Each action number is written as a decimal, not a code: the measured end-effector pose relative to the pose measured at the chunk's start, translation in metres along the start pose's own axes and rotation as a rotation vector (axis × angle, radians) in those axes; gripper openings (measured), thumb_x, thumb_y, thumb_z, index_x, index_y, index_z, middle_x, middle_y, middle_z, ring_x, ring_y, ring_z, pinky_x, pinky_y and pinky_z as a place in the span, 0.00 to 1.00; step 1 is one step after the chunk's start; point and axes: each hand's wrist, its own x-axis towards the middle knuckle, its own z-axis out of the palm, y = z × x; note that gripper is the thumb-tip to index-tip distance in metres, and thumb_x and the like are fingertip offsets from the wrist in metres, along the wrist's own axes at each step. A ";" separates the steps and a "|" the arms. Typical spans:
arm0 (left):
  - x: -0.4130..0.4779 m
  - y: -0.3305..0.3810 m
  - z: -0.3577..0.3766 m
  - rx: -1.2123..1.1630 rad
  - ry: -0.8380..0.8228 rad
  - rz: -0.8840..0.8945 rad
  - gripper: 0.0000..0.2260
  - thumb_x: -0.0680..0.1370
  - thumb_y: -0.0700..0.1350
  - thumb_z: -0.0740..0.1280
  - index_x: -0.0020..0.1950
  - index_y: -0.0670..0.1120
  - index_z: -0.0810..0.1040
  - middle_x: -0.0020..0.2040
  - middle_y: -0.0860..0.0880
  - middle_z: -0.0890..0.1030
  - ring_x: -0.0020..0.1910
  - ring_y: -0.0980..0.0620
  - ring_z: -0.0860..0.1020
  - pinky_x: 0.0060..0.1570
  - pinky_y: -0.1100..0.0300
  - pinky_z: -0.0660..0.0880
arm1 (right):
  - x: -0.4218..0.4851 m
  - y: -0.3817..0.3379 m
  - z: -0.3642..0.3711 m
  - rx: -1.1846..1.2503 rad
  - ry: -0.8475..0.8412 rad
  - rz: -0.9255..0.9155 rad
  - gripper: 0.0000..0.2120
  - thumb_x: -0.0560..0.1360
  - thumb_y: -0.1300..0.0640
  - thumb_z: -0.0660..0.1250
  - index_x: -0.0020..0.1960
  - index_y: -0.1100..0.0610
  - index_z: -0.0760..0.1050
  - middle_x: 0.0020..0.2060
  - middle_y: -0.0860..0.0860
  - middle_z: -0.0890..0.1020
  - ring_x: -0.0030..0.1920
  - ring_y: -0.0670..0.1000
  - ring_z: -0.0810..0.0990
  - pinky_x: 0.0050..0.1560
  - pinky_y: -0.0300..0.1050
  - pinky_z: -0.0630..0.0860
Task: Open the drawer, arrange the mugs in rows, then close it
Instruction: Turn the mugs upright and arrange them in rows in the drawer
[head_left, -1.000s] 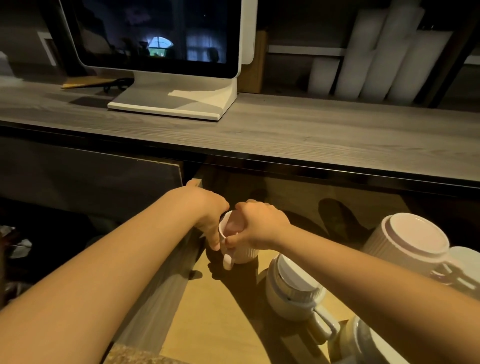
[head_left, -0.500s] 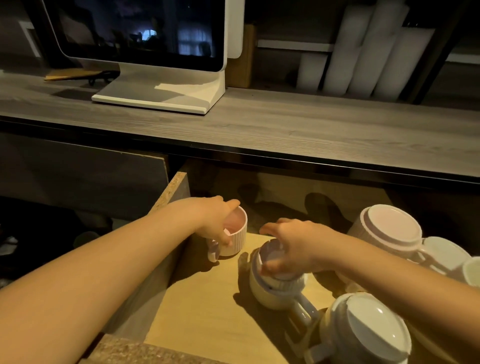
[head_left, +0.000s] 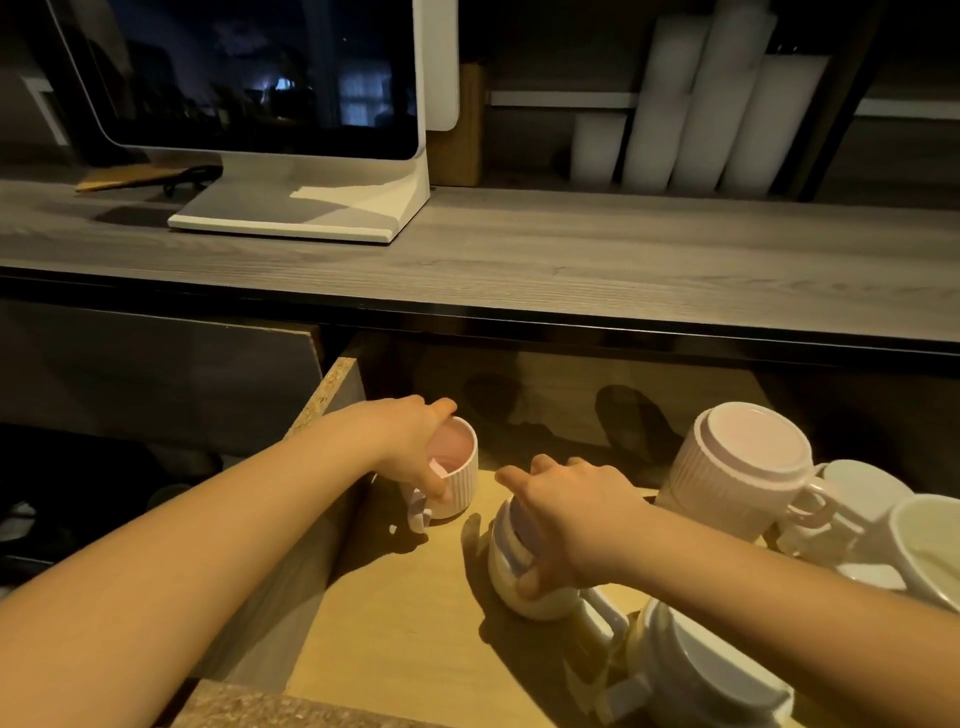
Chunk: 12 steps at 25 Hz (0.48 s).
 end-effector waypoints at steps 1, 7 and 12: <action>-0.004 -0.001 -0.005 -0.035 -0.035 0.013 0.41 0.70 0.54 0.73 0.75 0.50 0.52 0.71 0.47 0.65 0.66 0.46 0.69 0.61 0.55 0.72 | -0.004 0.003 -0.006 0.048 0.004 0.001 0.40 0.65 0.39 0.71 0.71 0.50 0.60 0.59 0.53 0.73 0.54 0.54 0.75 0.48 0.45 0.78; -0.034 0.003 -0.042 -0.362 -0.110 0.203 0.42 0.68 0.56 0.73 0.75 0.57 0.50 0.75 0.54 0.59 0.71 0.51 0.63 0.66 0.58 0.64 | -0.035 0.041 -0.058 0.404 0.189 0.009 0.37 0.63 0.41 0.74 0.67 0.46 0.63 0.53 0.45 0.70 0.51 0.47 0.73 0.49 0.39 0.77; -0.037 0.025 -0.041 -0.610 -0.063 0.473 0.45 0.62 0.55 0.76 0.72 0.60 0.53 0.67 0.60 0.66 0.66 0.60 0.67 0.63 0.63 0.67 | -0.054 0.061 -0.063 0.819 0.361 -0.041 0.31 0.58 0.45 0.75 0.58 0.42 0.68 0.53 0.41 0.74 0.51 0.41 0.75 0.42 0.34 0.80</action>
